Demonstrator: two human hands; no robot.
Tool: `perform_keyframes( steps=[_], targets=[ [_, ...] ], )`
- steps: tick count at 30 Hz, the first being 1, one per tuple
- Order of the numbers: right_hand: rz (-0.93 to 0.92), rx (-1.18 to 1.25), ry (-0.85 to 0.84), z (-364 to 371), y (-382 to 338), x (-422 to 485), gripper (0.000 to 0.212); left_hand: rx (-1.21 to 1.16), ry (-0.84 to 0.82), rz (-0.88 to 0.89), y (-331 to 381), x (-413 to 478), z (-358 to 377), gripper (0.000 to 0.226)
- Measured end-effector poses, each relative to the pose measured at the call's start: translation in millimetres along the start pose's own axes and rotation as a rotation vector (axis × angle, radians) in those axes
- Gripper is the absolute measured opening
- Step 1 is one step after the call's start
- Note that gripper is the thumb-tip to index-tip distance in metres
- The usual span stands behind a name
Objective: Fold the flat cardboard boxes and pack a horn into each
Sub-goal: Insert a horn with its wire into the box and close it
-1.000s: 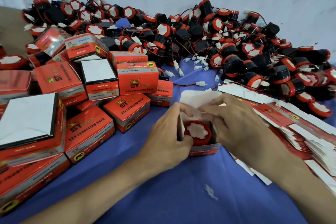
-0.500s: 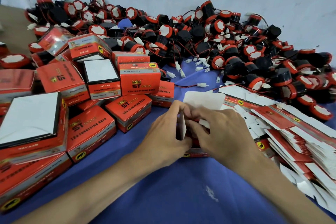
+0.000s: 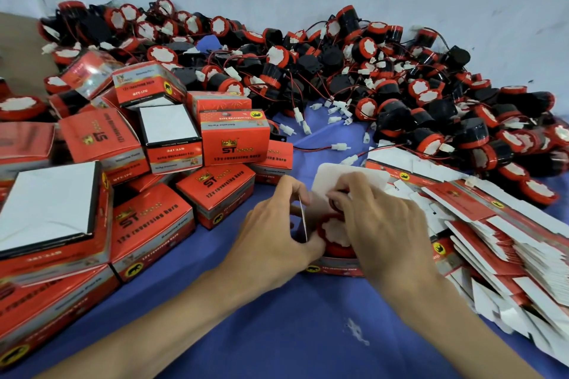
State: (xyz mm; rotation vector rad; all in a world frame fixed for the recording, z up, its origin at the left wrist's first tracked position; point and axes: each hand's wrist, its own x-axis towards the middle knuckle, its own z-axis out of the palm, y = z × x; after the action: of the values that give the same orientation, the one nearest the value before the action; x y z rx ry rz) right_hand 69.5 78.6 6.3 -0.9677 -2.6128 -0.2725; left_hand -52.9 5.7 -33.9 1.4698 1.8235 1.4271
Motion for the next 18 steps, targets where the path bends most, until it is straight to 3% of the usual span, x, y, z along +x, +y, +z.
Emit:
perform_keyframes(
  steps=[2,6,11,18],
  targets=[
    [0.063,-0.004,0.064,-4.8,-1.3,2.6,0.023,-0.003,-0.014,-0.014,0.5,0.1,0.6,0.036],
    [-0.051,-0.193,-0.111,2.3,0.4,3.4,0.024,-0.105,-0.06,-0.067,4.1,-0.7,4.0,0.028],
    [-0.04,-0.143,-0.061,2.8,2.2,4.5,0.018,-0.156,-0.011,-0.082,7.0,-3.4,10.0,0.026],
    [0.048,-0.008,0.082,1.8,-0.3,2.3,0.037,-0.164,-0.043,-0.05,2.1,-1.0,8.3,0.032]
  ],
)
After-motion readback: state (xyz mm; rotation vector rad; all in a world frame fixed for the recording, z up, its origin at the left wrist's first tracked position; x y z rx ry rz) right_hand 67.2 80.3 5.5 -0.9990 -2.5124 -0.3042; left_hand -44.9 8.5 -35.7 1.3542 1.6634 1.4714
